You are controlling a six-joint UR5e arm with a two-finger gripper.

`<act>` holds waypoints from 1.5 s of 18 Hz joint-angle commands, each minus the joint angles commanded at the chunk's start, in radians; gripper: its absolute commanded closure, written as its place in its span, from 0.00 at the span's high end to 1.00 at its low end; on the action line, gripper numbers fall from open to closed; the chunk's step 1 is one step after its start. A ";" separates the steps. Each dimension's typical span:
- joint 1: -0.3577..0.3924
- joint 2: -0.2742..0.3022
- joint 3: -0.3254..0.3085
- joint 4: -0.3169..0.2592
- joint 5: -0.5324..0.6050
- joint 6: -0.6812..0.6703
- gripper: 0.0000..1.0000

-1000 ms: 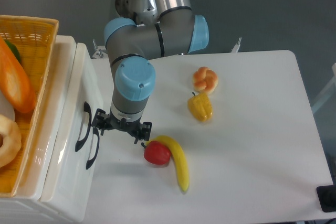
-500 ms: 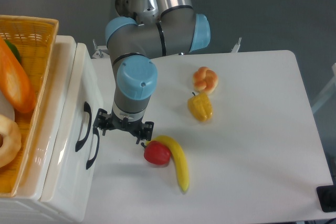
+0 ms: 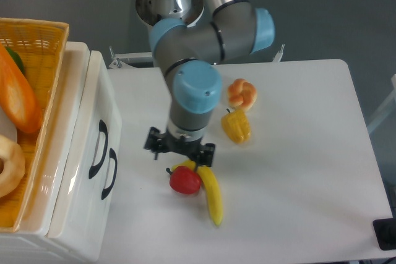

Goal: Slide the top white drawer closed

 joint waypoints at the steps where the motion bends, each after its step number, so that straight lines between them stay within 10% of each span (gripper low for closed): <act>1: 0.021 0.002 0.002 0.000 0.002 0.051 1.00; 14: 0.210 0.107 -0.011 0.002 0.219 0.514 1.00; 27: 0.393 0.169 -0.034 -0.015 0.189 0.863 1.00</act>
